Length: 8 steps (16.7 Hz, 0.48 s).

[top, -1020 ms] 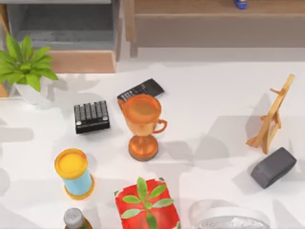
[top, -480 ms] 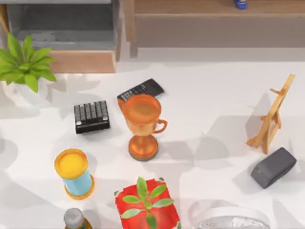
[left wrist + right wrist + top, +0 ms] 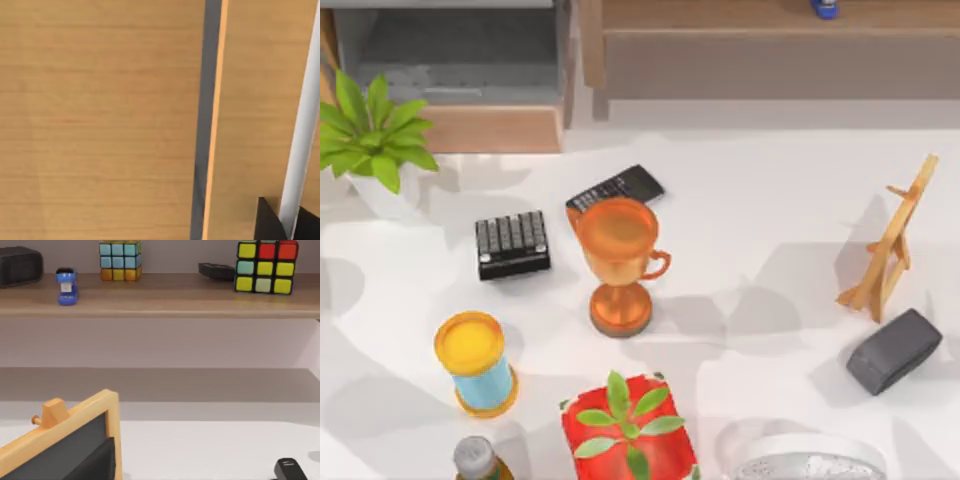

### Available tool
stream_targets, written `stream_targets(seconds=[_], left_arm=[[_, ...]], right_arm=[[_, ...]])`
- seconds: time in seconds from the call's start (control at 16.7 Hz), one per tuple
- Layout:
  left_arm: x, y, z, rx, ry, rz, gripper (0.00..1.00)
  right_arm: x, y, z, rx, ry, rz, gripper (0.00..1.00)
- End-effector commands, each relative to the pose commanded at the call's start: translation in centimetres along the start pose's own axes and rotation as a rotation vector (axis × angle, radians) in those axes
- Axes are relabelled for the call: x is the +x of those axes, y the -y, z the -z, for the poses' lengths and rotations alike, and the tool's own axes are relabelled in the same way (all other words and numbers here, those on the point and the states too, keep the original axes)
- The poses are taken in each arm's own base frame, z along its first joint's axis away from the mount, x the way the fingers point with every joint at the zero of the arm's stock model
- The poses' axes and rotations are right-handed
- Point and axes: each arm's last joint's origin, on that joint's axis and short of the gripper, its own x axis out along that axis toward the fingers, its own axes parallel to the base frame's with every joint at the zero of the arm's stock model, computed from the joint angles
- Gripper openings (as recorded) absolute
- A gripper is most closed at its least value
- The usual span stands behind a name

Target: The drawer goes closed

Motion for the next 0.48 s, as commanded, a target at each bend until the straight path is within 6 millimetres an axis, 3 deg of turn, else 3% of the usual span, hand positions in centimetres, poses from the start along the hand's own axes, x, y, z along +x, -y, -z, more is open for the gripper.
stream_targets(seconds=[0.24,0.48], left_arm=[[2.8,-0.3,-0.2,-0.002,-0.001,-0.003,0.0],[2.9,-0.3,-0.2,-0.004,-0.001,-0.002,0.0]], right_arm=[[0.0,0.0,0.0,0.0,0.0,0.0,1.0],[0.0,0.0,0.0,0.0,0.0,0.0,1.0]])
